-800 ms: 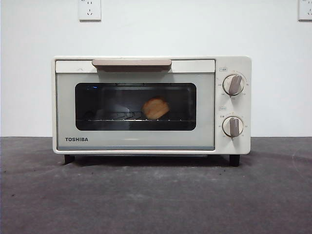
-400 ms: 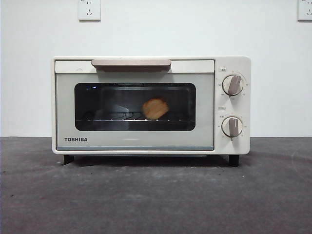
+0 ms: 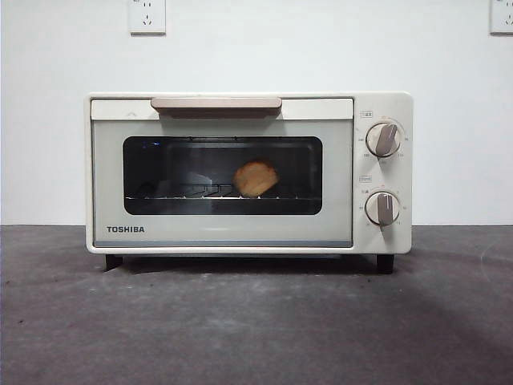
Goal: The left arm flap open the oven, the right arm pick bread and place it into oven, the left arm flap close the oven
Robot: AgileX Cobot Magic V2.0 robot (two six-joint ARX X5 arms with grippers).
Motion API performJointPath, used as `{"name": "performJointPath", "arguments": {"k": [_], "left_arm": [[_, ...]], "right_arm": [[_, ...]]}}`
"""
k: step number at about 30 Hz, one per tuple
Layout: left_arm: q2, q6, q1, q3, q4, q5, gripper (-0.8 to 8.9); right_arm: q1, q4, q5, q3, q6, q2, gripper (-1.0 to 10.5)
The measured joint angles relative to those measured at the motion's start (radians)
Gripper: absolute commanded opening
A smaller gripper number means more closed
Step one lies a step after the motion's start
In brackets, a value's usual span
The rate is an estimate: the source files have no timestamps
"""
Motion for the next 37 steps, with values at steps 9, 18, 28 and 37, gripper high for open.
{"name": "performJointPath", "arguments": {"k": [9, 18, 28, 37], "left_arm": [[0.0, 0.0, 0.0, 0.0, 0.0, 0.0, 0.19], [0.0, 0.0, 0.0, 0.0, 0.0, 0.0, 0.19], [0.0, 0.0, 0.0, 0.0, 0.0, 0.0, 0.19], [0.0, 0.0, 0.0, 0.0, 0.0, 0.0, 0.19]], "right_arm": [[-0.109, 0.05, -0.005, -0.283, -0.037, -0.144, 0.2], [-0.121, 0.05, -0.01, -0.283, -0.06, -0.162, 0.2], [-0.121, 0.057, -0.009, -0.285, -0.062, -0.162, 0.2], [-0.121, 0.057, -0.009, -0.285, -0.062, -0.162, 0.2]]}}
